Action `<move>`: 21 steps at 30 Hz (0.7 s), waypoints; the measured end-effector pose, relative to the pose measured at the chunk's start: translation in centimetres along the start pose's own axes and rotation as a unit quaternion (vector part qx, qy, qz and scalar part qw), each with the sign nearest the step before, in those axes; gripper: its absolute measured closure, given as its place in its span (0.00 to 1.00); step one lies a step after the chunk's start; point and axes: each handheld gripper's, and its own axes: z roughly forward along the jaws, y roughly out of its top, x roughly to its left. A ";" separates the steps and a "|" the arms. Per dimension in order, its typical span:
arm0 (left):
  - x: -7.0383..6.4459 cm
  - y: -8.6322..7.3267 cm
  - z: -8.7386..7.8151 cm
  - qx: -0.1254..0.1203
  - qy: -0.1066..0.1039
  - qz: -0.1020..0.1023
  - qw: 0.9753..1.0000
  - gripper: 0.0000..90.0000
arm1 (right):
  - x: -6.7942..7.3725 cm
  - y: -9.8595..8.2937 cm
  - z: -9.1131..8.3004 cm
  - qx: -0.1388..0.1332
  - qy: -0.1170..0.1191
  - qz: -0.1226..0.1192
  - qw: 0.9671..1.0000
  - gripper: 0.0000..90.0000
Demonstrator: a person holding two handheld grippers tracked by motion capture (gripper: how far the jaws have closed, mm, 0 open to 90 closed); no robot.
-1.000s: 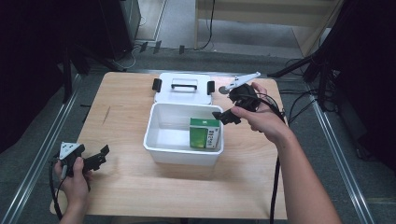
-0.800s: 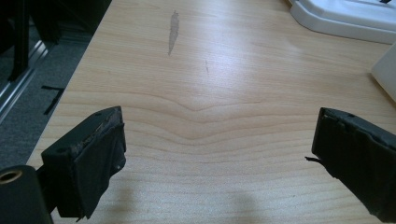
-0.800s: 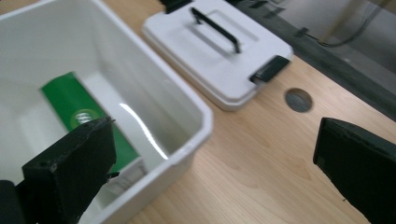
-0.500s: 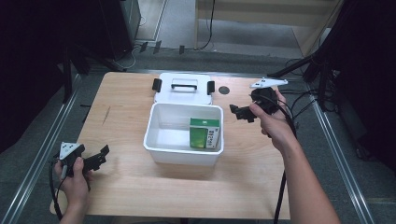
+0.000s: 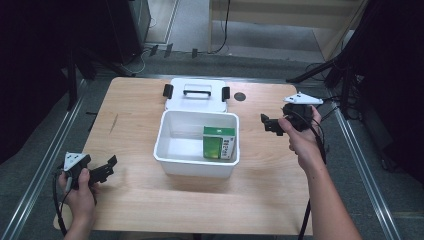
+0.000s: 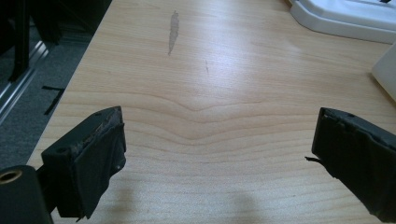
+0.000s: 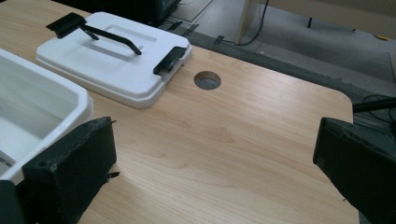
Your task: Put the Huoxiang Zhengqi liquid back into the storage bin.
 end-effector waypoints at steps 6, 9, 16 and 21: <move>0.0 0.0 0.0 0.000 -0.001 0.000 1.000 0.04 | -0.7 -2.0 -0.5 -0.017 -0.021 0.024 0.999 0.00; 0.0 0.0 0.0 0.001 0.000 0.000 1.000 0.04 | -1.2 -3.1 -0.8 -0.025 -0.027 0.037 0.999 0.00; 0.0 0.0 0.0 0.001 0.000 0.000 1.000 0.04 | -2.4 -6.1 -1.2 -0.028 -0.043 0.063 0.997 0.00; 0.0 0.0 0.0 0.000 0.000 0.000 1.000 0.04 | -3.4 -8.2 -1.8 -0.030 -0.051 0.077 0.995 0.00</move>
